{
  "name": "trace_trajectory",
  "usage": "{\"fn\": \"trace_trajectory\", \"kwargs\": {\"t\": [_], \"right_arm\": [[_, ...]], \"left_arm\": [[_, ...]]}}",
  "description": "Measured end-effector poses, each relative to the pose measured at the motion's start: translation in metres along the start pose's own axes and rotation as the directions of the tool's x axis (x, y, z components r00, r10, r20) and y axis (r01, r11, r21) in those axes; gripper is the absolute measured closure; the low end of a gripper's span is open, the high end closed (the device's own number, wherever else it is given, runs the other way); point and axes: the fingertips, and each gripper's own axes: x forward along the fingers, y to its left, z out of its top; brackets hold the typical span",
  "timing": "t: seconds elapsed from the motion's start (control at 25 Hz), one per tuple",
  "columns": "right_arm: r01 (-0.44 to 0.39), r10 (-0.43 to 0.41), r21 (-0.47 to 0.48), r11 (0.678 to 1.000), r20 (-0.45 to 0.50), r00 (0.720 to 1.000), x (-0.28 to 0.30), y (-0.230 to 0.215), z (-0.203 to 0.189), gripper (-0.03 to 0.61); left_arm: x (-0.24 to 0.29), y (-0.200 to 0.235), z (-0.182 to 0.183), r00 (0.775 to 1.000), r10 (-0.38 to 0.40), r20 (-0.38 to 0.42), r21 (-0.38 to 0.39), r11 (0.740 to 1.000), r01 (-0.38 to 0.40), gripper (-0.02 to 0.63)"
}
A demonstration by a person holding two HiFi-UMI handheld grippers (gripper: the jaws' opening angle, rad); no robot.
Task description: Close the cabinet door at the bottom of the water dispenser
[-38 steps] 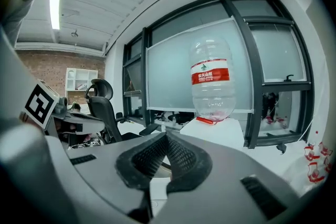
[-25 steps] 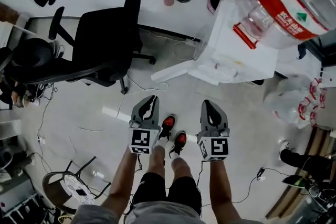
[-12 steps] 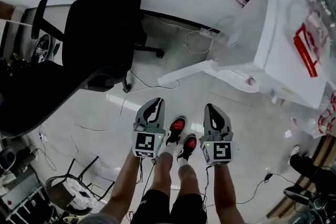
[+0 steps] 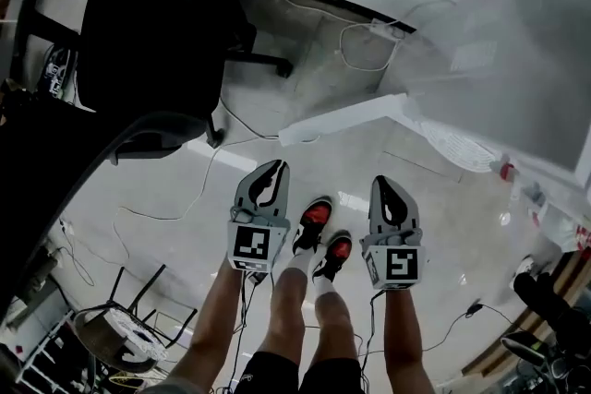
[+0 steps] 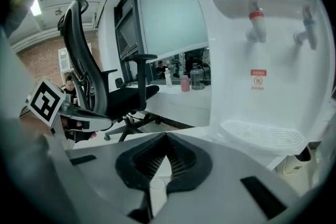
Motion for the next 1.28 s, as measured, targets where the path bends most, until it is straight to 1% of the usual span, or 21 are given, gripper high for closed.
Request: {"fn": "trace_trajectory", "kwargs": {"t": [0.16, 0.32, 0.4, 0.48, 0.52, 0.68, 0.84, 1.0, 1.12, 1.28], "right_arm": [[0.001, -0.001, 0.013, 1.000, -0.031, 1.000, 0.011, 0.002, -0.017, 0.566], [-0.001, 0.002, 0.016, 1.000, -0.049, 0.999, 0.014, 0.004, -0.027, 0.566], [0.002, 0.000, 0.026, 1.000, -0.055, 0.999, 0.015, 0.004, -0.027, 0.566], [0.010, -0.008, 0.029, 1.000, -0.060, 0.998, 0.015, 0.002, -0.028, 0.566], [0.016, -0.014, 0.031, 0.999, -0.062, 0.998, 0.016, 0.000, -0.029, 0.566], [0.041, -0.038, 0.044, 0.998, -0.073, 0.997, 0.017, -0.009, -0.034, 0.566], [0.047, -0.043, 0.050, 0.998, -0.075, 0.996, 0.021, -0.012, -0.035, 0.566], [0.042, -0.038, 0.053, 0.998, -0.073, 0.997, 0.024, -0.008, -0.037, 0.566], [0.041, -0.037, 0.052, 0.998, -0.074, 0.997, 0.022, -0.007, -0.038, 0.566], [0.053, -0.048, 0.063, 0.997, -0.071, 0.996, 0.014, -0.010, -0.041, 0.566]], "left_arm": [[0.018, 0.010, -0.018, 0.999, -0.010, -0.030, 0.013, 1.000, 0.010, 0.571], [0.032, 0.016, -0.027, 0.998, -0.028, -0.052, 0.026, 0.999, 0.029, 0.562], [0.039, 0.018, -0.031, 0.997, -0.037, -0.073, 0.046, 0.998, 0.040, 0.472], [0.047, 0.018, -0.037, 0.995, -0.046, -0.093, 0.077, 0.996, 0.053, 0.417], [0.050, 0.018, -0.040, 0.994, -0.048, -0.101, 0.095, 0.994, 0.058, 0.407], [0.062, 0.021, -0.051, 0.991, -0.049, -0.122, 0.146, 0.987, 0.067, 0.385], [0.073, 0.025, -0.058, 0.989, -0.053, -0.137, 0.158, 0.985, 0.075, 0.378], [0.079, 0.022, -0.067, 0.984, -0.075, -0.160, 0.173, 0.980, 0.103, 0.378], [0.080, 0.023, -0.067, 0.987, -0.061, -0.150, 0.181, 0.979, 0.088, 0.382], [0.079, 0.022, -0.067, 0.989, -0.044, -0.141, 0.171, 0.983, 0.068, 0.387]]}}
